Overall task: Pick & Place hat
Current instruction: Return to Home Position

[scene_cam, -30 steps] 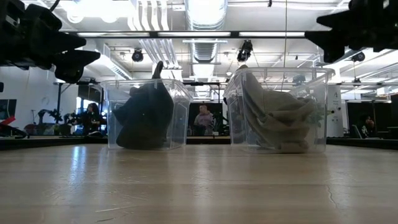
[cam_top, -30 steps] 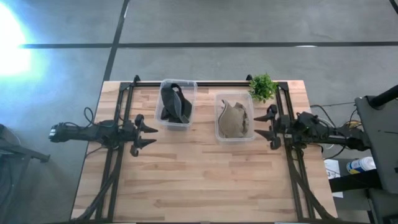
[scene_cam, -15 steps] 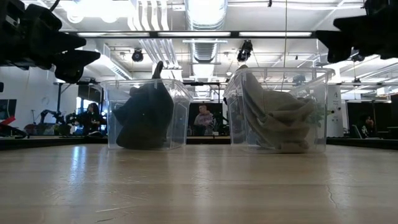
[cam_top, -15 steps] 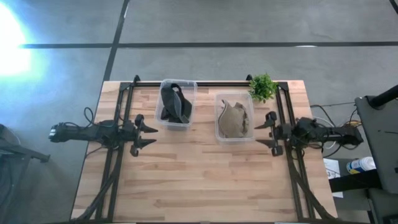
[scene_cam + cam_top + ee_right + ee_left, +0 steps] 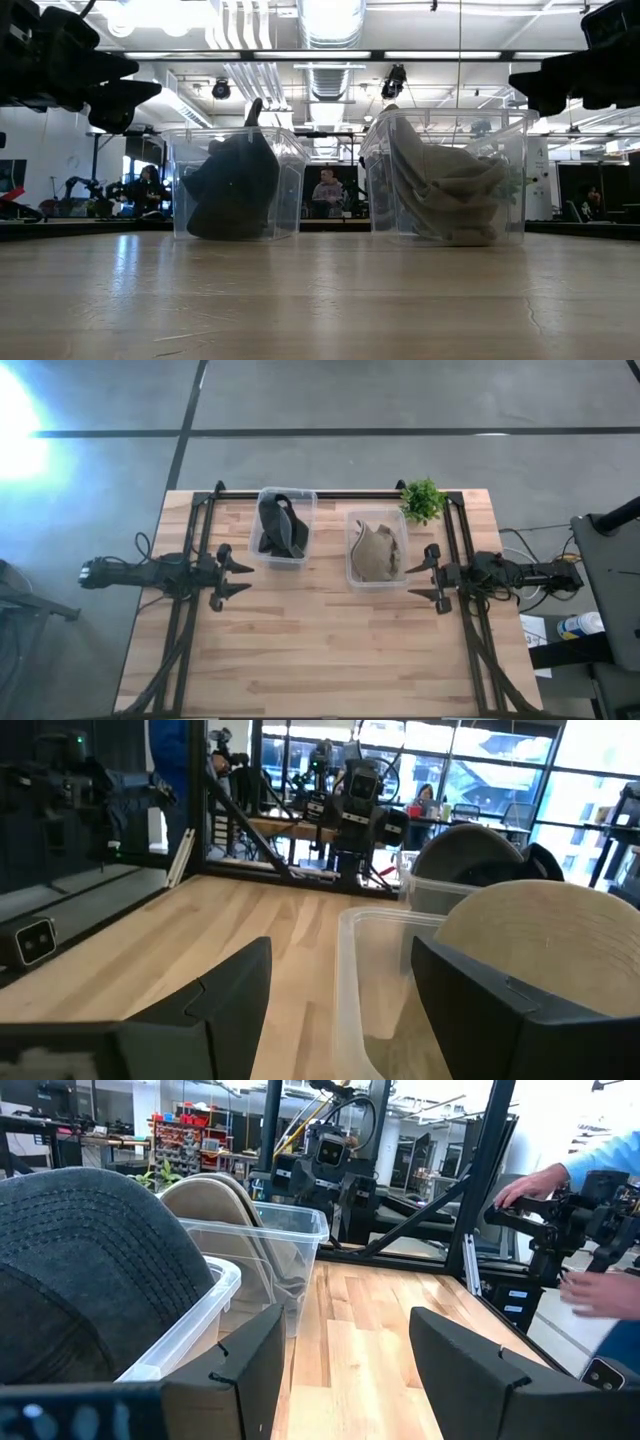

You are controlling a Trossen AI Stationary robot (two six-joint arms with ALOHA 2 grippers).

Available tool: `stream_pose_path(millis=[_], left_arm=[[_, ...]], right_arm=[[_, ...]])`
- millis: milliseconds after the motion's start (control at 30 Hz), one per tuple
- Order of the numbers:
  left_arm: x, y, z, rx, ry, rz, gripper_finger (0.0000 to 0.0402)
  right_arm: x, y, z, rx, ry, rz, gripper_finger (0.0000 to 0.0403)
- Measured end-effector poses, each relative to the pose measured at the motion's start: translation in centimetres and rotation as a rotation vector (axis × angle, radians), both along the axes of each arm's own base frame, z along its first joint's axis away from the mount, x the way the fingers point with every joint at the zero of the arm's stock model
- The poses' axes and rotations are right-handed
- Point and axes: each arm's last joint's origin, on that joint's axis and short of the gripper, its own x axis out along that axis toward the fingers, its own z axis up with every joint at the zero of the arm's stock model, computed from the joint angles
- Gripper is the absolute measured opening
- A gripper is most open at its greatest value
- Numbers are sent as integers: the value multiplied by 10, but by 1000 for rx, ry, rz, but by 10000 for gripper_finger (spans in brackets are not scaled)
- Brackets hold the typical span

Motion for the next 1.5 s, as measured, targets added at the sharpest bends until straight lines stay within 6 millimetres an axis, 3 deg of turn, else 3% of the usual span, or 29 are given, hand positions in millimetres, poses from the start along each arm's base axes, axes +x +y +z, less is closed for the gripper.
stream_pose_path(millis=[1500], left_arm=[[0, 0, 0, 0, -3, 0, 208]], right_arm=[[2, 0, -3, 49, 41, 0, 237]])
